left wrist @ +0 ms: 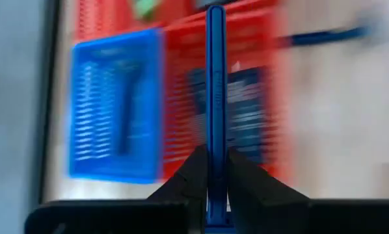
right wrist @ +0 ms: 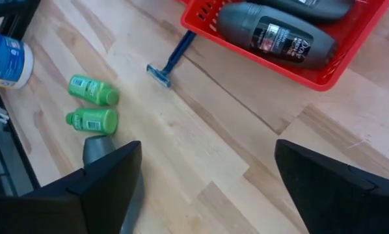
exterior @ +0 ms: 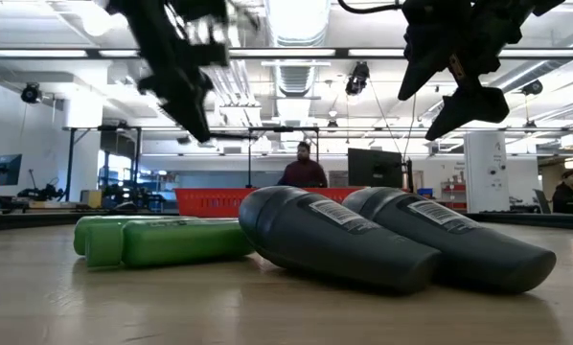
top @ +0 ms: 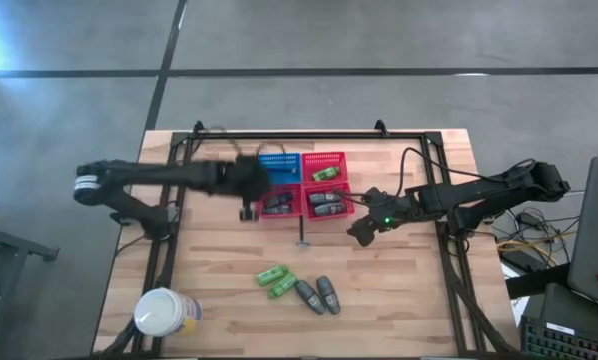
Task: Pick & Place Travel size toiletries
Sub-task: Put the razor into the blue bin, then put the shampoo into the top red bin
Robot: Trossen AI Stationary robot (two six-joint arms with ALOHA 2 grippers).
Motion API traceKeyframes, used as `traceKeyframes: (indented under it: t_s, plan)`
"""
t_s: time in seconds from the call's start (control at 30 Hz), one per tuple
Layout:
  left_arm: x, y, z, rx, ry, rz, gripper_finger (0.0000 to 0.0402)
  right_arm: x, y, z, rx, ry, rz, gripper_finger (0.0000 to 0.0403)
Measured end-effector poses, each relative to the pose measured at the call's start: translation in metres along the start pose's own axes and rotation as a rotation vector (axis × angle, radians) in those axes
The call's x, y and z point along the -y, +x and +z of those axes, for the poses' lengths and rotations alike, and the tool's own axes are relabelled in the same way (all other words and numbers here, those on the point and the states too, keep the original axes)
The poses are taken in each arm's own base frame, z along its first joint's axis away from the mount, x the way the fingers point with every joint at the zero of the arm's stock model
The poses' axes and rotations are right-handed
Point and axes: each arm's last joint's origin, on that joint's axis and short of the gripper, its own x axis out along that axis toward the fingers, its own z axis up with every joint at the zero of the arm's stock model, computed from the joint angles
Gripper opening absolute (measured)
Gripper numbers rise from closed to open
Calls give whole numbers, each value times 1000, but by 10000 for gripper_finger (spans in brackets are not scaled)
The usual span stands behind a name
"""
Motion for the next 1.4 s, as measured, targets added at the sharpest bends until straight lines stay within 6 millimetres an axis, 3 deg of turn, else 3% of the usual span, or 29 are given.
traceKeyframes:
  t_s: [0.17, 0.33, 0.63, 0.8, 0.97, 1.13, 1.27, 1.4]
  plan:
    - [-65, 23, -6, -49, -18, -2, 37, 0, 0, 0, 8, -3, -4, 353]
    - [-105, 46, -7, -30, 47, -35, 37, 0, 0, 1, 31, 64, -15, 339]
    - [-114, 105, 1, -112, 112, -125, 38, 1, 0, 2, 44, 122, -22, 317]
    - [-116, 121, 1, -138, 104, -125, 61, 1, 0, 2, 54, 142, -28, 319]
    - [-118, 118, 2, -143, 72, -93, 118, 1, 0, 2, 55, 145, -28, 335]
    - [-121, 96, 5, -118, 53, -54, 180, 1, 0, 2, 54, 125, -29, 351]
    - [-120, 66, 7, -87, 35, -39, 208, 1, 0, 2, 53, 101, -29, 359]
    - [-115, 29, 9, -15, -54, -46, 212, 1, 0, 2, 50, 78, -28, 358]
